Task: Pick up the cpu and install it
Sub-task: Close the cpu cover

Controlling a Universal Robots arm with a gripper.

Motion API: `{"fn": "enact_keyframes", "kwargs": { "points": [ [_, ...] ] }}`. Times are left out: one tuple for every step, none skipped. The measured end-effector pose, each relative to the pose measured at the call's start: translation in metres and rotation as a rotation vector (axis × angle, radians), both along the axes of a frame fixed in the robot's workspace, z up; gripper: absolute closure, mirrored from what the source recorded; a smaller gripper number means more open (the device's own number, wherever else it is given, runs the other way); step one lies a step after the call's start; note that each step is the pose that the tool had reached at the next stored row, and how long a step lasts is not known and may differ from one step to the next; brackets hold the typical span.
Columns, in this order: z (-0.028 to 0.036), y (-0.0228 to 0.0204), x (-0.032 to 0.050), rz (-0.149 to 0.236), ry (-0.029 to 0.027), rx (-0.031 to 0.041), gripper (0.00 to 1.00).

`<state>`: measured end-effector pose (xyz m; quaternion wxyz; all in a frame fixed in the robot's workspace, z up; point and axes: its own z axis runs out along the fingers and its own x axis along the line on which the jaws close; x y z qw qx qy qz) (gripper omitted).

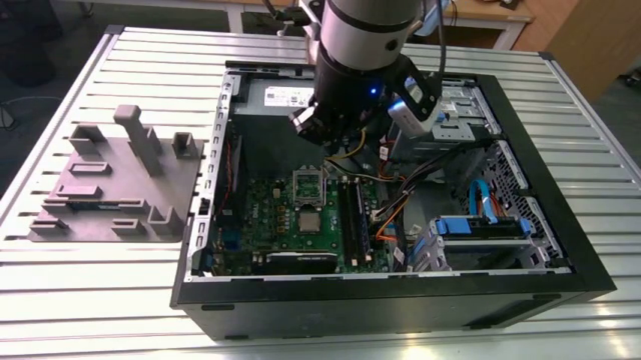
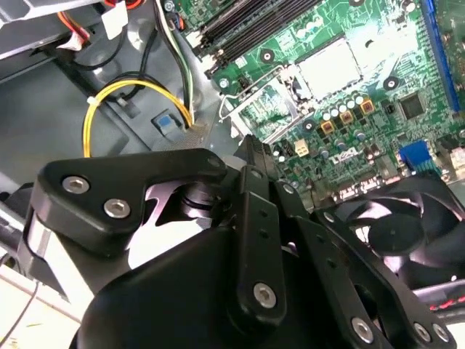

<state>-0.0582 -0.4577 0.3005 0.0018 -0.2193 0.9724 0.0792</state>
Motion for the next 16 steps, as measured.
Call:
{"fn": "enact_keyframes", "kwargs": {
  "points": [
    [-0.0011, -0.0002, 0.0001, 0.001, 0.0000, 0.0017, 0.90],
    [-0.0020, -0.0004, 0.0002, 0.002, 0.0001, 0.0041, 0.90],
    [-0.0023, -0.0004, 0.0002, 0.002, 0.0000, 0.0046, 0.90],
    [-0.0023, -0.0004, 0.0002, 0.003, 0.0000, 0.0046, 0.90],
    [-0.0023, -0.0004, 0.0002, 0.003, 0.0001, 0.0045, 0.90],
    [-0.0024, -0.0004, 0.0002, 0.003, 0.0001, 0.0045, 0.90],
    [-0.0024, -0.0004, 0.0002, 0.003, 0.0000, 0.0046, 0.90],
    [-0.0025, -0.0004, 0.0002, 0.003, 0.0000, 0.0046, 0.90],
    [-0.0025, -0.0004, 0.0002, 0.003, 0.0000, 0.0047, 0.90],
    [-0.0028, -0.0006, 0.0002, 0.003, -0.0001, 0.0050, 0.90],
    [-0.0033, -0.0014, 0.0003, 0.003, -0.0001, 0.0076, 0.90],
    [-0.0039, -0.0023, 0.0003, 0.003, 0.0000, 0.0174, 0.90],
    [-0.0043, -0.0032, 0.0003, 0.003, 0.0000, 0.0302, 0.90],
    [-0.0053, -0.0046, 0.0002, 0.003, 0.0000, 0.0359, 0.90],
    [-0.0071, -0.0061, 0.0003, 0.003, -0.0001, 0.0365, 0.90],
    [-0.0091, -0.0072, 0.0003, 0.005, -0.0001, 0.0368, 0.90]
  ]
}}
